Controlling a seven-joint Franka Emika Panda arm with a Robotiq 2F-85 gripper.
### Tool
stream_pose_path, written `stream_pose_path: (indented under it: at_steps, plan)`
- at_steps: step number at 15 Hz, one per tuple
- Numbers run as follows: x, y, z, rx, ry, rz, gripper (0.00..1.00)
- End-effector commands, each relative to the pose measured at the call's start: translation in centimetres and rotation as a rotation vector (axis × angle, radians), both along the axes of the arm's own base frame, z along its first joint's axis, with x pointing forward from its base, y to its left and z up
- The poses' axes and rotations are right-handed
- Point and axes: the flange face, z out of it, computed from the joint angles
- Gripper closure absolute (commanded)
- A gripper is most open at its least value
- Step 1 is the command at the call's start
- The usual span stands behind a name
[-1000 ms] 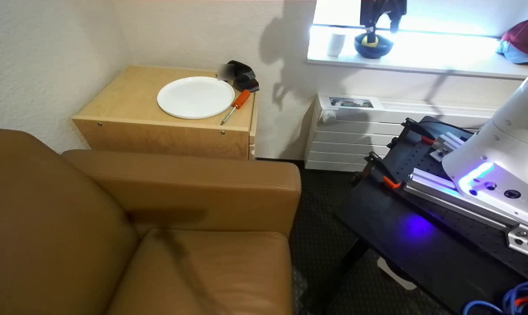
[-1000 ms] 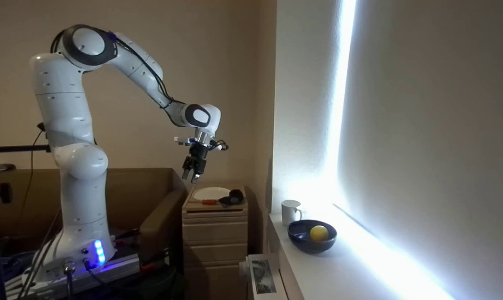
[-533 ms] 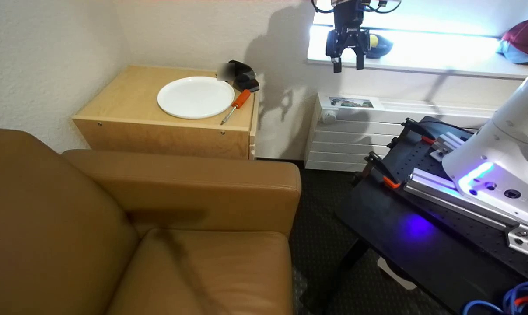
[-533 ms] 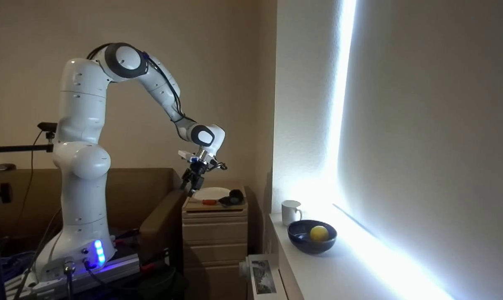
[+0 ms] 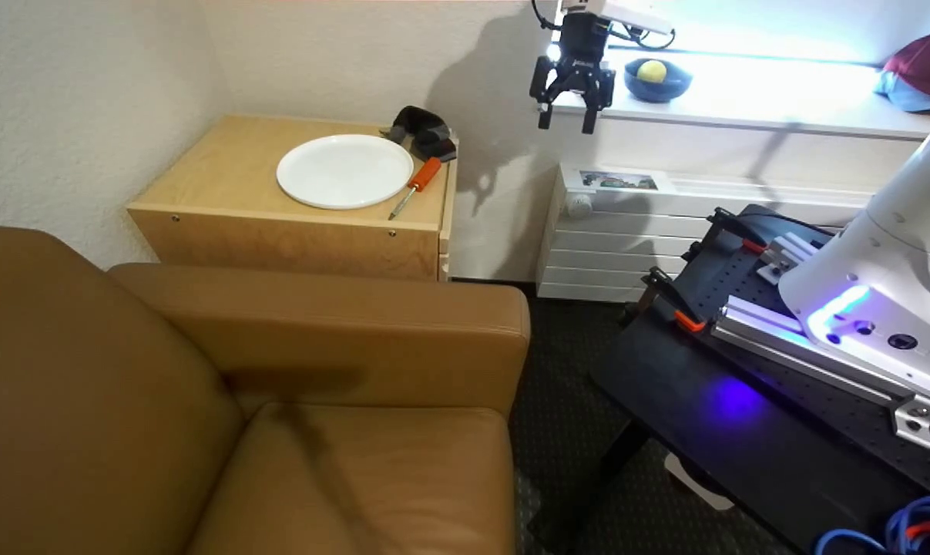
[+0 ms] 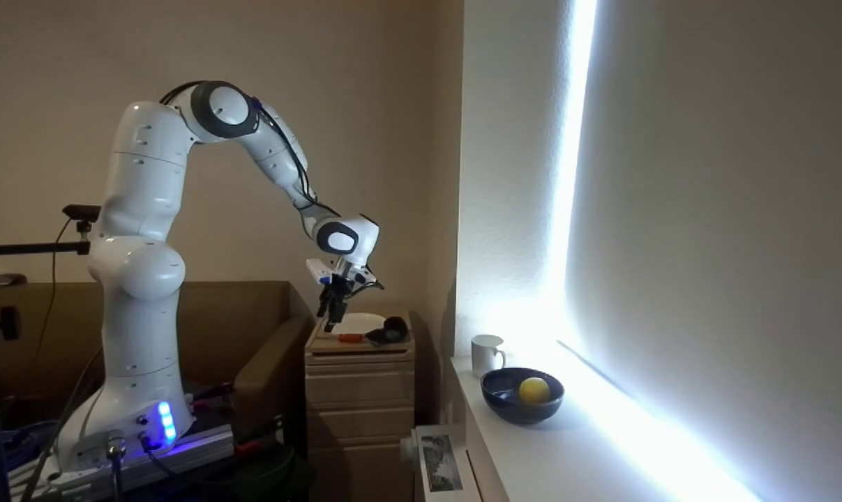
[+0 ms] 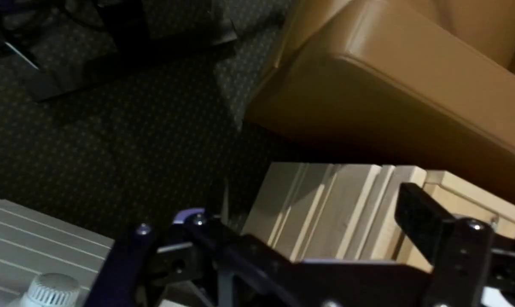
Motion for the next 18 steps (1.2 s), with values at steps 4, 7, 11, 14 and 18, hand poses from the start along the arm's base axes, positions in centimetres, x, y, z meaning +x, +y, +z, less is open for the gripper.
stream_pose_path:
  at_steps: [4,7,11,14,18]
  plan:
    - [3.2,1.6,-3.1,-0.089,-0.345,-0.160,0.00]
    - [3.2,2.1,-3.1,-0.056,-0.307,-0.178,0.00]
    - [3.6,2.3,-4.0,-0.063,-0.311,-0.203,0.00]
    - [4.4,3.6,-6.1,-0.066,-0.326,-0.237,0.00]
    - [5.5,4.8,-8.6,-0.092,-0.390,-0.287,0.00]
